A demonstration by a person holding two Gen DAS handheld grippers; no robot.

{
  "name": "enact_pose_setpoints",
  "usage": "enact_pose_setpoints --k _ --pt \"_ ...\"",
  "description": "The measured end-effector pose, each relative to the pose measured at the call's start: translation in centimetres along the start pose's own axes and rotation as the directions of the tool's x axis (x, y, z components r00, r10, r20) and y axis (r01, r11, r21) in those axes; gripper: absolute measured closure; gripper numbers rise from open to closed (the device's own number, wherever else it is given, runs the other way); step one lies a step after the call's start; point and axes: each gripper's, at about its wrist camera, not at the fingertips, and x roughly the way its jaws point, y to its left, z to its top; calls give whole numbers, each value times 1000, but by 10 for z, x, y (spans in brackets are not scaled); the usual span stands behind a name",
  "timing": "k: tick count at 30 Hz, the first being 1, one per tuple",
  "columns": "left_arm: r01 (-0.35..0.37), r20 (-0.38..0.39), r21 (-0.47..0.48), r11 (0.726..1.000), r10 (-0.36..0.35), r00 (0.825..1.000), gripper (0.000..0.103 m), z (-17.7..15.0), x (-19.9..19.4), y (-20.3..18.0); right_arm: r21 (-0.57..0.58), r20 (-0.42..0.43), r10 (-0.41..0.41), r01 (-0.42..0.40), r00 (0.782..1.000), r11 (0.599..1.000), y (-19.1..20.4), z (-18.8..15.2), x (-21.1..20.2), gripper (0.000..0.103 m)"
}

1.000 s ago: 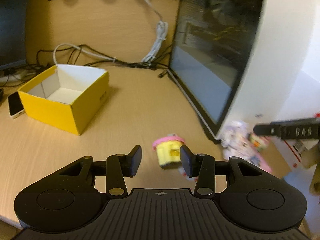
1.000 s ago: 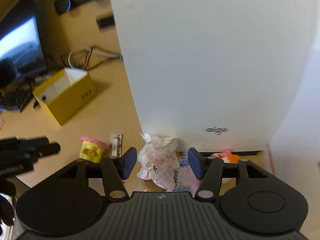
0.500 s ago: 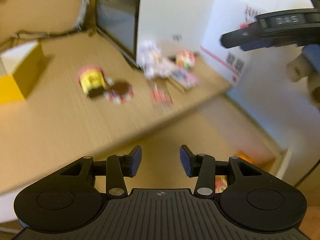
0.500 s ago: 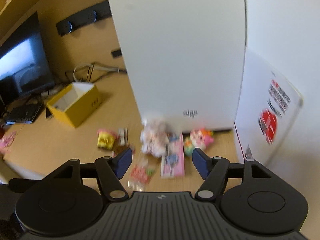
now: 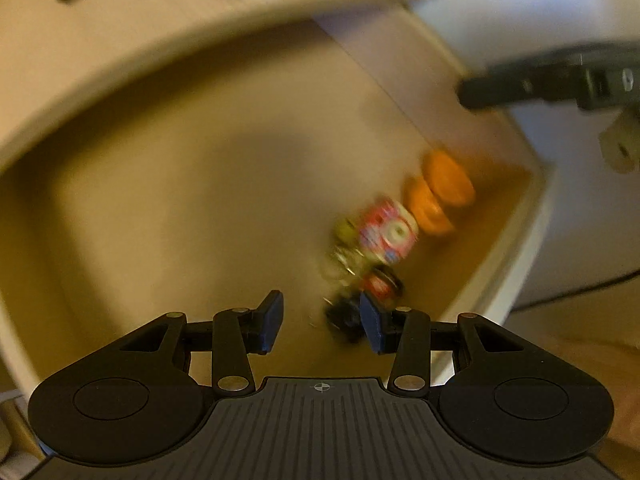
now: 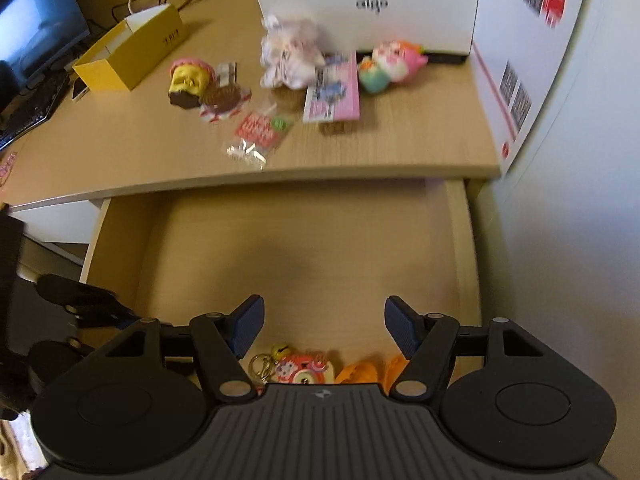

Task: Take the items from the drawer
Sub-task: 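Move both tools back down into the drawer toward the keychains, then grasp the black-haired figure keychain with the left gripper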

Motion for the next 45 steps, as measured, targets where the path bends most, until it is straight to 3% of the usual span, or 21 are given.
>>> enact_pose_setpoints --k 5,10,11,14,16,18,21,24,28,30,33,35,38,40,41,42,45 --pt "47 -148 23 999 -43 988 60 17 35 -12 29 -25 2 -1 1000 1000 -6 -1 9 36" --pt "32 -224 1 1000 -31 974 65 27 62 -22 57 -31 -23 25 999 998 -15 2 17 36" --pt "27 -226 0 1000 -26 974 61 29 66 -22 64 -32 -27 29 999 998 -17 1 19 36" --pt "-5 -199 -11 1000 3 980 52 35 67 -21 80 -36 -35 38 999 996 -24 1 23 36" --pt "-125 -149 34 992 129 980 76 37 65 -19 85 -41 -40 43 998 995 -26 1 27 36" --pt "-232 -96 18 972 233 968 80 38 59 -8 88 -44 -40 44 998 995 -28 1 33 36" --pt "-161 -5 -135 978 162 987 80 34 35 20 87 -73 -17 24 997 996 -27 1 44 36" --pt "-88 18 -169 982 93 996 79 21 19 32 63 -146 20 -11 989 998 -19 -1 63 36" --pt "-109 56 -237 965 125 991 79 3 4 43 46 -312 59 -47 948 998 0 -7 98 36" --pt "-87 77 -269 959 111 991 79 -8 -3 50 23 -379 25 -17 925 1000 10 -10 107 36" --pt "-50 132 -311 949 96 987 79 -21 -12 52 44 -456 90 -79 885 996 22 -14 108 36" --pt "-35 170 -354 935 101 980 79 -30 -20 59 111 -520 149 -107 841 988 27 -17 121 36" --pt "-27 206 -404 914 119 971 79 -45 -28 61 123 -609 154 -99 778 988 41 -23 148 38" --pt "-26 219 -423 906 130 967 79 -54 -37 65 103 -652 140 -96 745 990 51 -25 165 47" --pt "-24 224 -435 900 134 965 79 -57 -40 67 97 -656 134 -93 742 991 56 -23 170 49" --pt "-24 229 -447 894 140 963 79 -59 -41 69 115 -637 149 -98 756 989 59 -19 173 52" --pt "-26 238 -483 875 160 958 79 -64 -46 78 140 -441 199 -152 875 978 67 7 157 56"
